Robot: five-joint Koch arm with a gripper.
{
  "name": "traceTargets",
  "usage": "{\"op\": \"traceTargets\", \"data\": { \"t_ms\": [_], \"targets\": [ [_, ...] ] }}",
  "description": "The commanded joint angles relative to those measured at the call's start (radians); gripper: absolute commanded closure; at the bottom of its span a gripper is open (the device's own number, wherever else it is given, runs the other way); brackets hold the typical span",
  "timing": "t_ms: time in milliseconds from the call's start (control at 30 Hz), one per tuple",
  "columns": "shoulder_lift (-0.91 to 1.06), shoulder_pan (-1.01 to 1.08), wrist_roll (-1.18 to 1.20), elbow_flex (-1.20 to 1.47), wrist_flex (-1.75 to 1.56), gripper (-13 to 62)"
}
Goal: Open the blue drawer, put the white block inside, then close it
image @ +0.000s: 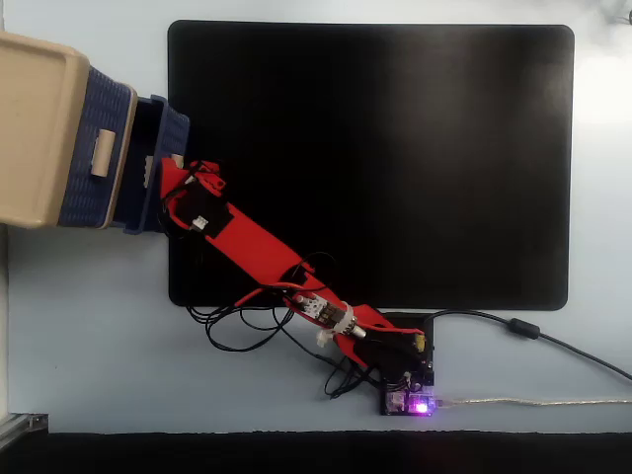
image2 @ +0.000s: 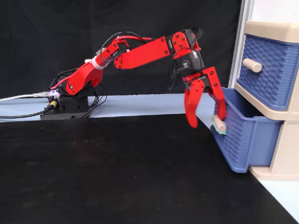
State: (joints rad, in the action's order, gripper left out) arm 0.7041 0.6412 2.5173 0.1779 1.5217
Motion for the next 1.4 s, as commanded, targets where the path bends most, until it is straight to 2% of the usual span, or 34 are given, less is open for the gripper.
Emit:
{"op": "traceTargets", "data": {
  "t_ms": [0,300,400,467,600,700,767,867,967,1067,1233,1367],
  "targets": [
    [0.012,-0.003,0.046,-0.032,-0.075,16.0],
    [-0.071,-0.101,0.126,-0.054,-0.403,15.9],
    [-0.066,-0.101,0.127,-0.049,-0.39,15.7],
    [-0.005,-0.091,0.121,-0.055,-0.272,15.7],
    [0.278,0.103,0.035,-0.055,0.285,15.8],
    [0.474,0.232,-0.278,-0.012,0.554,15.9],
    [0.591,0.322,-0.471,0.156,0.546,15.8],
    [0.879,0.443,-0.769,0.575,0.512,15.8],
    [1.069,0.607,-0.963,0.957,0.462,16.1],
    [1.249,0.738,-0.994,1.391,0.356,16.0],
    [1.649,0.75,-1.023,2.036,0.071,15.9],
    [1.641,0.816,-1.02,2.283,0.037,15.8]
  ]
}}
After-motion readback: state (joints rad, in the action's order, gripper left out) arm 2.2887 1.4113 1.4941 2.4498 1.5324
